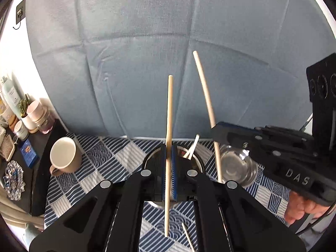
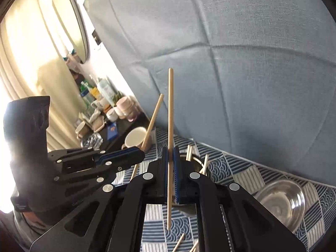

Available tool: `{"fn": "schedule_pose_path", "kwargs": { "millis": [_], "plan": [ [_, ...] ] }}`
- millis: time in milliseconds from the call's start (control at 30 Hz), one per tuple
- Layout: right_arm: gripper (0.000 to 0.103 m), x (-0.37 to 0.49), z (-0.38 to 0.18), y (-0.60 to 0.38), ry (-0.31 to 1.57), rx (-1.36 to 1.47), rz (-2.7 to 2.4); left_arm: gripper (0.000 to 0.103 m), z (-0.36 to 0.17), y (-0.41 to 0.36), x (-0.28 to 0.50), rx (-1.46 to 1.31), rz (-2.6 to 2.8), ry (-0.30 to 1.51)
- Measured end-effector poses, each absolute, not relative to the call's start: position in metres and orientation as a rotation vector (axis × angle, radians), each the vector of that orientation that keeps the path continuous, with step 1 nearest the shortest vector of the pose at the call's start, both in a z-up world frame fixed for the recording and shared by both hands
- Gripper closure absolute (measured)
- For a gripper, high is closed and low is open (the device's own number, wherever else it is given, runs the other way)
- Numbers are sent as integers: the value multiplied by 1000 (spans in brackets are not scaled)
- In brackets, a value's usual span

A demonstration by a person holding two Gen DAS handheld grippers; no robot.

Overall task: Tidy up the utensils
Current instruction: 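Lower both held chopsticks into the black holder and open both tools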

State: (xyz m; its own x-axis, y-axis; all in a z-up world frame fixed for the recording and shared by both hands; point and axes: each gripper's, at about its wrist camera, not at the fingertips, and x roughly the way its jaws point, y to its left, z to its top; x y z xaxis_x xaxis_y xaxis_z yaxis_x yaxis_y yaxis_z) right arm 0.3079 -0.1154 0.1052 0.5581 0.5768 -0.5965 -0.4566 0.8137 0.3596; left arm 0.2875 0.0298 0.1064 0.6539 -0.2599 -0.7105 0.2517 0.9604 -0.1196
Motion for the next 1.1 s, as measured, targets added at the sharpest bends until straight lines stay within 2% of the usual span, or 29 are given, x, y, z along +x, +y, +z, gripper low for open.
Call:
{"fn": "schedule_pose_path", "kwargs": {
  "millis": [467, 733, 1100],
  "plan": [
    [98, 329, 93, -109, 652, 199, 610, 98, 90, 34, 306, -82, -438, 569],
    [98, 326, 63, -111, 634, 200, 601, 98, 47, 52, 303, -142, -448, 557],
    [95, 312, 43, -113, 630, 191, 614, 97, 25, 64, 282, -98, -413, 536]
  ]
}}
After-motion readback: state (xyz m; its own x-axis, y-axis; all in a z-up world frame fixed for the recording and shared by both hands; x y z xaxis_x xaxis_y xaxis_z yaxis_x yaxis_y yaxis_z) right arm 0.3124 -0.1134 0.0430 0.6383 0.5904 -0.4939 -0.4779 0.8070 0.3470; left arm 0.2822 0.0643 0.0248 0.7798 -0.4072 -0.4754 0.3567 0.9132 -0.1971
